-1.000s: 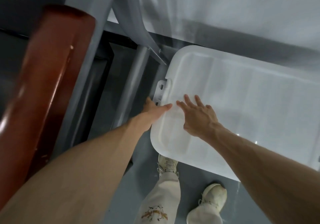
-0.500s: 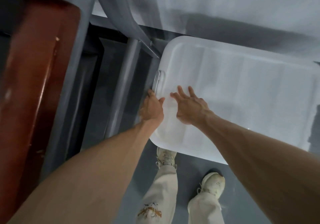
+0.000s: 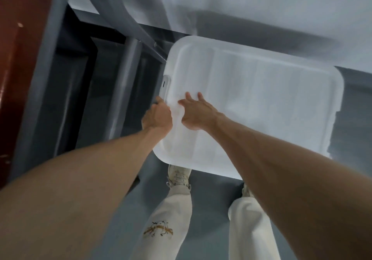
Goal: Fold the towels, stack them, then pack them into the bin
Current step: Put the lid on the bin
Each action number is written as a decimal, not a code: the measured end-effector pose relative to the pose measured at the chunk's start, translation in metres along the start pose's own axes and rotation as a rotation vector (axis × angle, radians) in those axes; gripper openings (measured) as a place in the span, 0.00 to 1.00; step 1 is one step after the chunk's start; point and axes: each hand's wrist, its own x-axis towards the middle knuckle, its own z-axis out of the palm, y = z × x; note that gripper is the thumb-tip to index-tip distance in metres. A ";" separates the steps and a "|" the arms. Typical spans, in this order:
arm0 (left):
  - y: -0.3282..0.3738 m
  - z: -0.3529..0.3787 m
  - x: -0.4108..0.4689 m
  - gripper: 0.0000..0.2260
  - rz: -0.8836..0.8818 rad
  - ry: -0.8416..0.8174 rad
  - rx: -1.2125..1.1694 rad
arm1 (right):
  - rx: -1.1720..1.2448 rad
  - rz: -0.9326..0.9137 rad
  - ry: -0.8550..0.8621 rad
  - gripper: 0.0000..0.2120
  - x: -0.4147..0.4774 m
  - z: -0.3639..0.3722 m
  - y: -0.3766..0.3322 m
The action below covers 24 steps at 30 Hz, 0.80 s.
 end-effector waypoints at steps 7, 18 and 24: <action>0.057 -0.007 -0.030 0.29 0.801 0.052 0.457 | 0.450 0.016 0.251 0.23 -0.056 -0.012 0.089; 0.216 0.095 -0.087 0.34 0.772 -0.162 0.640 | 0.770 0.491 0.588 0.17 -0.129 0.008 0.309; 0.208 0.127 -0.087 0.45 0.771 -0.015 0.750 | 0.945 0.672 0.472 0.45 -0.114 0.038 0.356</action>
